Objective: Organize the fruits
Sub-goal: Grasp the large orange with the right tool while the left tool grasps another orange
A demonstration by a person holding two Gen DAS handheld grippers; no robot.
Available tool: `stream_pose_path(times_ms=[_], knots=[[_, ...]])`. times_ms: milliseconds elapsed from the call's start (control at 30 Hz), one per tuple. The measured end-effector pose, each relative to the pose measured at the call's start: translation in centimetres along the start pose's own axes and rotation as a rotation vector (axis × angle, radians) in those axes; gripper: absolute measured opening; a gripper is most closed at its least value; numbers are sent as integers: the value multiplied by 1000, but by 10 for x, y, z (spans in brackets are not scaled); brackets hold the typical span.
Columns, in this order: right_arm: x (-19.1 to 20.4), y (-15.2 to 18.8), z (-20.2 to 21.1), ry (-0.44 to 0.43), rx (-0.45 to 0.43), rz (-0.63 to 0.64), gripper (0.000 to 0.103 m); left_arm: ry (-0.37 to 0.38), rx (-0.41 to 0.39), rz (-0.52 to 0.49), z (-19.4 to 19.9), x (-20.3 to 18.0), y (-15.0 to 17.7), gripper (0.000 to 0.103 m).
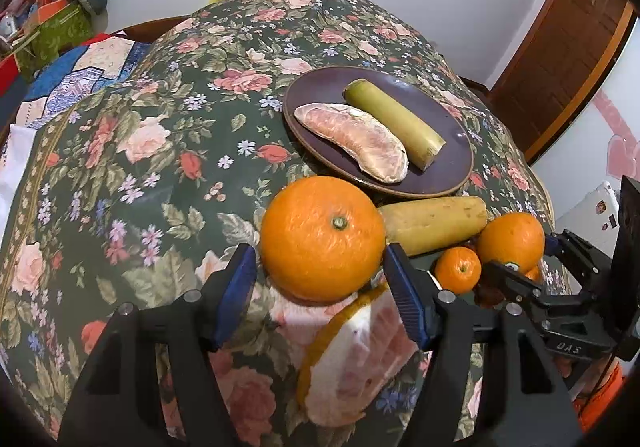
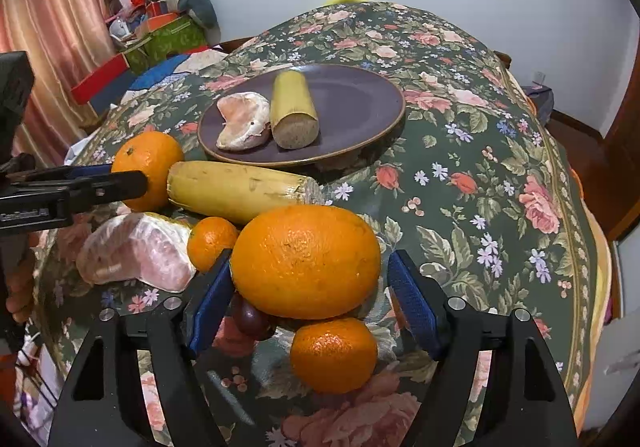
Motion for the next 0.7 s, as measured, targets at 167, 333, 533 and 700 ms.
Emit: stream_pose_path(times_ms=[167, 333, 533, 700], knots=[[2, -1, 1, -15, 4, 7, 64, -5, -4, 1, -7, -1, -5, 67], [1, -5, 7, -26, -15, -11, 63, -3, -10, 8, -11, 1, -6, 68], [1, -17, 22, -34, -59, -18, 63, -5, -8, 21, -8, 2, -7, 67], [-1, -30, 34, -28, -101, -15, 63, -13, -23, 21, 3, 2, -6, 67]])
Point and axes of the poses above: each gripper's, at about its wrist camera, not at the fingertips, and z roughly against the way its jaws point, x to its left, y to its underside, the point moved 4 cm from there along -z, roughly the way its jaws point, and after that the axes turned 9 degrees about -z, right-handed, at the moved point
